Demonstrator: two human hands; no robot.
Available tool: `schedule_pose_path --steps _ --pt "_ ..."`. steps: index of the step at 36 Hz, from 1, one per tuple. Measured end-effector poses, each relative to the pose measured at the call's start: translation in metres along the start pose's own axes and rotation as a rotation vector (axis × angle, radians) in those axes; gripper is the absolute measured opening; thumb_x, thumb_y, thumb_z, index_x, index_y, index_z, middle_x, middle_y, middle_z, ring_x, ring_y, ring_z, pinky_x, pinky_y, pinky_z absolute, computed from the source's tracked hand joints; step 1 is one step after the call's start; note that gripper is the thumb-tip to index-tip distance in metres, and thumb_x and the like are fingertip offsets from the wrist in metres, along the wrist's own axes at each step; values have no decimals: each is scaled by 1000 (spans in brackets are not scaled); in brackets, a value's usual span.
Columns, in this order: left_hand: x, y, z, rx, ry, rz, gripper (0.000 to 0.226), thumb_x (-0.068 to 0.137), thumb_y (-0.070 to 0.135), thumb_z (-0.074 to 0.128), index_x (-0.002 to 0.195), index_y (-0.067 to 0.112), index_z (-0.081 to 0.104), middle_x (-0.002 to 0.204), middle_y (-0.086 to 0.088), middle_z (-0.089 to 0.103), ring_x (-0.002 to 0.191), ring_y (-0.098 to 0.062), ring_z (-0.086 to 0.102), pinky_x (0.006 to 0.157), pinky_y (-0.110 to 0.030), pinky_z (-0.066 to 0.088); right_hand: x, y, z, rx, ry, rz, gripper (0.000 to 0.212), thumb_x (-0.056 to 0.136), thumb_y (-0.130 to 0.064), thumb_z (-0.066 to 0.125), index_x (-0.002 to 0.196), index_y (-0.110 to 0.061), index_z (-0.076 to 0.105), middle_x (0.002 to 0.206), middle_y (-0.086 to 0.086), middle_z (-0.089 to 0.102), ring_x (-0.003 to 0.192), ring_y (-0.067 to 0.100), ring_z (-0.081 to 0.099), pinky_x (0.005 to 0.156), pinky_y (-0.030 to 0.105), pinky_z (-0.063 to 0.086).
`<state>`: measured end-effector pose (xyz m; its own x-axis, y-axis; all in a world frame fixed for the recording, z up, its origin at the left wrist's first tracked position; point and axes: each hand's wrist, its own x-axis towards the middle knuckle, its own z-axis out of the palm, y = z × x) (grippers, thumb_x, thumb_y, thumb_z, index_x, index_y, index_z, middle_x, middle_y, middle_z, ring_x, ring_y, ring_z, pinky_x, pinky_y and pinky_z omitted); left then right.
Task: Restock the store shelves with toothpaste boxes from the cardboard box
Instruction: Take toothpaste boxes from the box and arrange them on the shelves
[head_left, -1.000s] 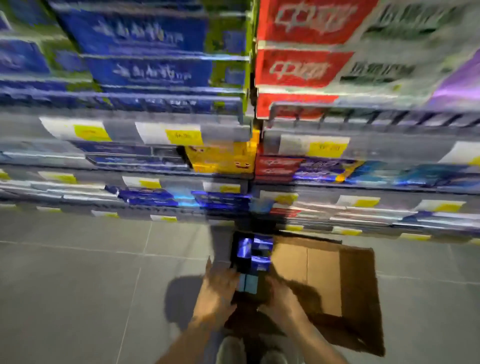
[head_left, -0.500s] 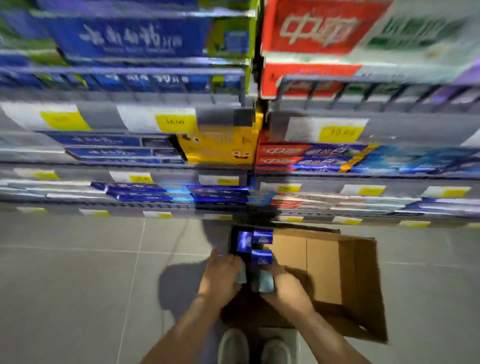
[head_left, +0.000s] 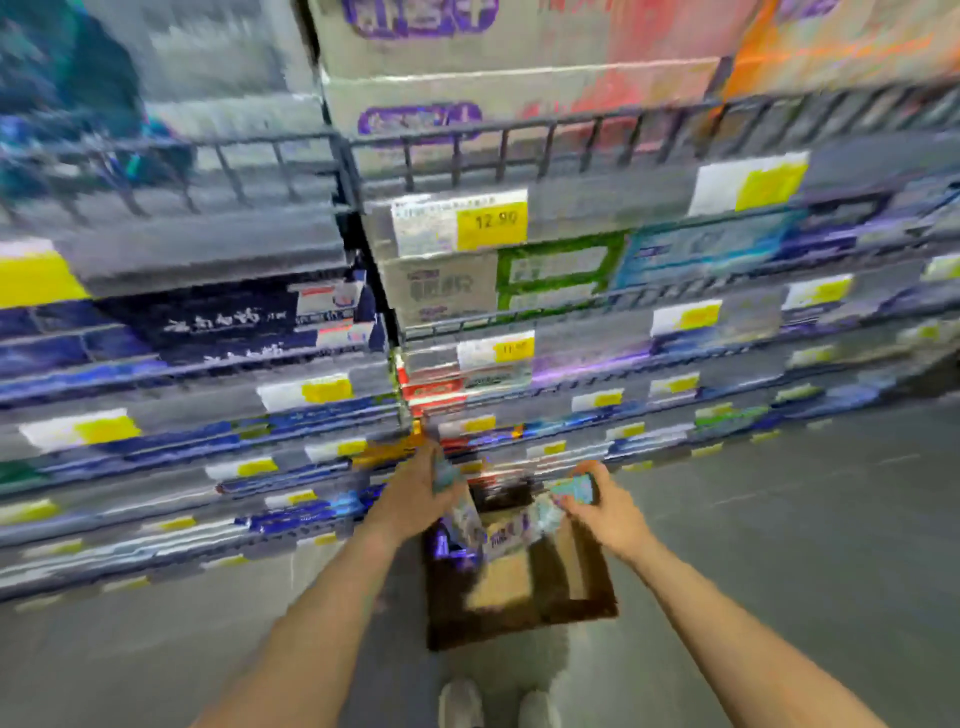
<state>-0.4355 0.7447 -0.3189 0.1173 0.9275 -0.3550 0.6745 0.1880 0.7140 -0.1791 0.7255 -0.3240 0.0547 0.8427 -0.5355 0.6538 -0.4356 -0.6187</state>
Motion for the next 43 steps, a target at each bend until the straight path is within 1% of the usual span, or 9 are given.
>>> schedule_pose_path --steps 3,10,15,19,23,28,32,35,43 --pt "3 35 -12 78 25 42 27 82 16 69 102 8 54 89 -10 59 83 -22 57 64 -24 32 -17 -8 -38 59 66 17 40 84 -23 68 117 -10 49 96 5 58 87 16 54 68 18 34" --pt "-1 121 -7 210 5 144 39 88 28 62 116 2 56 114 -17 61 105 -31 57 86 -29 38 -52 12 -129 267 281 83 35 83 -35 66 105 -9 57 96 11 60 93 28 59 82 32 44" --pt "-21 206 24 214 1 260 26 90 26 60 105 5 58 96 -9 61 84 -21 53 67 -26 34 -75 53 -201 490 318 123 17 86 -29 63 79 -18 53 87 13 60 74 29 60 81 56 52" --pt "-36 259 59 200 20 303 19 93 29 55 101 11 56 93 0 55 85 -18 52 67 -29 38 -101 84 -260 589 324 116 19 89 -34 59 88 -16 52 103 15 62 87 29 63 79 48 55" --pt "-47 317 95 176 93 232 25 96 32 49 100 9 54 101 -12 60 91 -27 55 66 -31 32 -141 111 -327 739 287 150 23 94 -27 52 104 -7 48 85 9 59 66 21 61 41 25 53" --pt "-42 393 131 157 164 257 48 95 44 45 117 3 59 121 -21 59 109 -35 55 87 -38 44 -178 150 -411 814 332 100 27 96 -31 48 111 -9 54 85 9 64 59 15 64 43 24 54" --pt "-46 460 150 194 172 327 38 94 37 49 96 1 62 96 -18 64 92 -33 59 67 -33 38 -198 167 -466 891 362 49 24 98 -30 45 110 -11 53 82 9 64 50 16 64 39 23 51" --pt "-42 498 160 179 170 372 40 91 39 52 80 1 58 78 -18 59 81 -36 60 59 -33 34 -205 176 -499 969 384 31 22 97 -33 45 99 -12 54 84 9 63 65 23 63 41 22 52" --pt "-32 568 171 283 94 492 56 77 55 50 128 32 56 115 -1 65 98 -16 62 82 -34 52 -186 159 -557 1052 387 -49 25 98 -36 41 111 -17 52 87 8 63 70 23 60 42 24 53"
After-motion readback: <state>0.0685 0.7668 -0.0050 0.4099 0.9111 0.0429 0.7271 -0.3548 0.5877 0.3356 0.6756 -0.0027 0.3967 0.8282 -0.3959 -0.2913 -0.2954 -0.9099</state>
